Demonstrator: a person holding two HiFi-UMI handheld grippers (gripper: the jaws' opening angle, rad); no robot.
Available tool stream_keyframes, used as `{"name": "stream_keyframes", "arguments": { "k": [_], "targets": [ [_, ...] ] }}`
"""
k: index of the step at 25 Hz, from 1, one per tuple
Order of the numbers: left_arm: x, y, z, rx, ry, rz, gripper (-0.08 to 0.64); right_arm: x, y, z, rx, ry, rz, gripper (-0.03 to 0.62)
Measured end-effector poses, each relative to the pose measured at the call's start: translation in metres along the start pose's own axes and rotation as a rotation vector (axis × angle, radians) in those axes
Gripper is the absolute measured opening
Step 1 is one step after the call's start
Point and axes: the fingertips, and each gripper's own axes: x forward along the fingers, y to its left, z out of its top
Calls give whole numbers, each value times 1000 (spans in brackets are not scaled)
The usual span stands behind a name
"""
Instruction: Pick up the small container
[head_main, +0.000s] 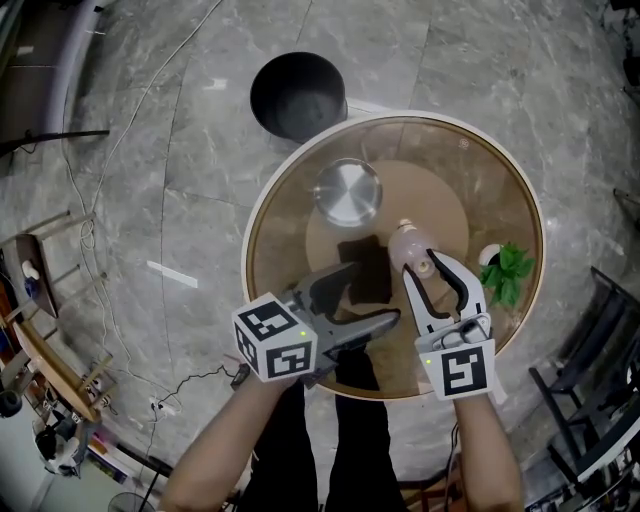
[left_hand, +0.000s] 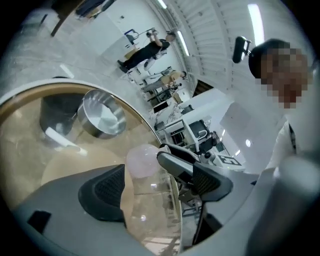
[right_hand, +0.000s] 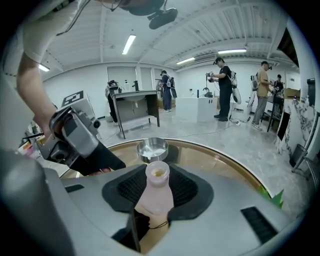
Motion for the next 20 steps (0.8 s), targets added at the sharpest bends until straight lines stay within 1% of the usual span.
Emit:
{"name": "stream_keyframes", "arguments": {
  "k": [2,7,10,12,15,20],
  "targets": [
    [-2,2,2,-88,-28,-29,433,-2,3,1,-11,9,11,150],
    [-4,0,9,-232,-86,-106,443,-12,8,8,-31,31,41,150],
    [-1,-3,13,-329,-122,-148,449,-19,11,17,16,2,37,150],
    [2,-4,14,-384,-147,-175,453,-25,14,23,43,-8,39,150],
    [6,-5,15,-461,-184,-217,463,-33,22,25,9,17,72,150],
    [14,-6,13,-566,-231,-281,484,-43,31,30,33,25,89,150]
  ]
}}
